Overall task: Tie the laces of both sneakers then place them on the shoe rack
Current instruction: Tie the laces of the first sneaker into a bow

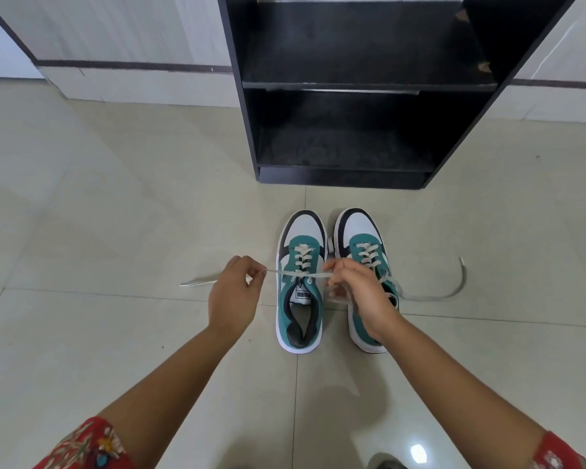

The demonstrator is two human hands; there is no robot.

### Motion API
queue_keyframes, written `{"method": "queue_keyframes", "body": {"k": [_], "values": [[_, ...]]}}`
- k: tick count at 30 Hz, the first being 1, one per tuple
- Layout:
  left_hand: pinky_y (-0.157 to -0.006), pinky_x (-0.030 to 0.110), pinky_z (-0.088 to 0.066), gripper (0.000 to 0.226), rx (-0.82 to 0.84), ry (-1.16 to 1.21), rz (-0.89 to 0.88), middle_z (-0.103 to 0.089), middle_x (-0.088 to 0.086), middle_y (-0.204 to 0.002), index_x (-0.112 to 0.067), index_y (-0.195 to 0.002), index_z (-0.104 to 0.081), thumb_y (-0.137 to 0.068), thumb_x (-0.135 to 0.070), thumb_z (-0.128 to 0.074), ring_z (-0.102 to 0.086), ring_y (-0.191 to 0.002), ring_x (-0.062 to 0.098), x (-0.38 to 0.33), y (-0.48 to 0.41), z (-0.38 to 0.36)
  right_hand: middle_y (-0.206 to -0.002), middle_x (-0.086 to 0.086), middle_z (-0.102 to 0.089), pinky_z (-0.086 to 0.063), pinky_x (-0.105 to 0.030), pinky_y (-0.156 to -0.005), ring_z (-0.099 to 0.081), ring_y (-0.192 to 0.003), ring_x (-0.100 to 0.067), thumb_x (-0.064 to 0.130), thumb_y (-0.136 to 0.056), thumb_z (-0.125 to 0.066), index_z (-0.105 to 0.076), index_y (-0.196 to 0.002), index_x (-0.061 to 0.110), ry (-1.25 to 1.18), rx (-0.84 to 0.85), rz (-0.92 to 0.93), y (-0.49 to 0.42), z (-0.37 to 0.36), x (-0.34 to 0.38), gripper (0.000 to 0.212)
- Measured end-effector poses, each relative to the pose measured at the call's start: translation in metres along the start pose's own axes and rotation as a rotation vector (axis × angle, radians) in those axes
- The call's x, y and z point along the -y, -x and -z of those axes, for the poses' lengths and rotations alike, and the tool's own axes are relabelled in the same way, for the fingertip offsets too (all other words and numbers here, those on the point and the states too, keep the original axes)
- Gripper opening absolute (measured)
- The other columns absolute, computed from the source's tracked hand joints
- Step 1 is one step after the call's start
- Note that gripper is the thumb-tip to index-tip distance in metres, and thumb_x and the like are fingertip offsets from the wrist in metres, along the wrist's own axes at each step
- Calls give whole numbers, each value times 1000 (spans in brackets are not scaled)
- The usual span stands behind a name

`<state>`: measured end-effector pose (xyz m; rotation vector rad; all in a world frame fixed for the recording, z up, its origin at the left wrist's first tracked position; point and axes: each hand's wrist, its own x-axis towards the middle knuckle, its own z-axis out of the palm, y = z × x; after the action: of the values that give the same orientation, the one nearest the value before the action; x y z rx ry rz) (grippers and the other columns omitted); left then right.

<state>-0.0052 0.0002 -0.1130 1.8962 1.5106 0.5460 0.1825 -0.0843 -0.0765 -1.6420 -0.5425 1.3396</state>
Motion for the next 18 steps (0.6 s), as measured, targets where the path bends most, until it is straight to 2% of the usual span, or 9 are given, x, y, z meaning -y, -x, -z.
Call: {"method": "queue_keyframes", "body": {"k": [2,4,6,8,10,11,13,16,18], "values": [[-55,25,-39,8,-7,-23,26,-57,-7,-88,-19,-85,-61,-90,-20,-55,-55,-72,15,2,-3,2,-70,-8,-59,-44,-26,-53,-56,-62,-19,-1,-82,-41,-61,-79,4,-126,-64,-81,-5,3,-1,21],[-56,24,-36,9,-11,-44,90,-57,-6,-91,-17,-87,-61,-91,-20,-53,-55,-74,15,6,-6,6,-61,-11,-56,-43,-24,-47,-54,-51,-20,-2,-81,-39,-57,-77,1,-101,-176,-120,-5,9,-3,19],[-60,26,-37,10,15,-65,144,-58,-4,-93,-18,-87,-60,-92,-21,-52,-56,-75,17,13,-7,5,-58,-16,-55,-43,-23,-43,-54,-46,-19,0,-84,-42,-52,-72,1,60,-215,-92,0,8,-8,16],[-64,30,-42,10,106,-116,143,-61,-1,-96,-20,-88,-59,-93,-20,-51,-59,-80,21,20,-6,1,-64,-19,-58,-43,-28,-50,-56,-53,-24,11,-85,-49,-50,-69,2,452,-188,35,2,5,-13,18],[-75,36,-48,15,212,-240,50,-63,2,-109,-22,-103,-60,-93,-20,-49,-59,-97,25,24,-6,-2,-74,-11,-60,-41,-31,-57,-56,-65,-23,19,-84,-53,-54,-77,8,912,-70,128,1,3,-13,13],[-84,38,-48,24,237,-270,-18,-61,3,-119,-22,-115,-58,-93,-20,-49,-55,-107,26,23,-6,-3,-85,-8,-61,-43,-31,-63,-58,-75,-23,20,-84,-53,-57,-90,10,1040,-12,153,0,2,-10,12],[-97,38,-43,40,250,-210,-192,-56,0,-133,-22,-132,-49,-92,-16,-49,-49,-119,24,14,-5,-4,-103,-6,-62,-48,-33,-76,-60,-93,-25,23,-83,-53,-56,-108,13,1100,50,201,-1,-4,-8,27],[-91,35,-48,32,231,-171,-399,-64,-3,-122,-22,-122,-57,-91,-16,-52,-58,-106,18,0,-2,-11,-94,-1,-67,-53,-36,-77,-63,-87,-22,41,-84,-52,-62,-97,18,1139,-78,323,0,-15,-6,28],[-82,36,-51,19,163,-195,-411,-70,-3,-106,-19,-107,-65,-90,-19,-55,-62,-94,19,-2,-2,-13,-87,0,-70,-54,-34,-74,-65,-80,-21,46,-86,-53,-66,-91,20,1203,-126,367,-3,-17,-7,30]]}}
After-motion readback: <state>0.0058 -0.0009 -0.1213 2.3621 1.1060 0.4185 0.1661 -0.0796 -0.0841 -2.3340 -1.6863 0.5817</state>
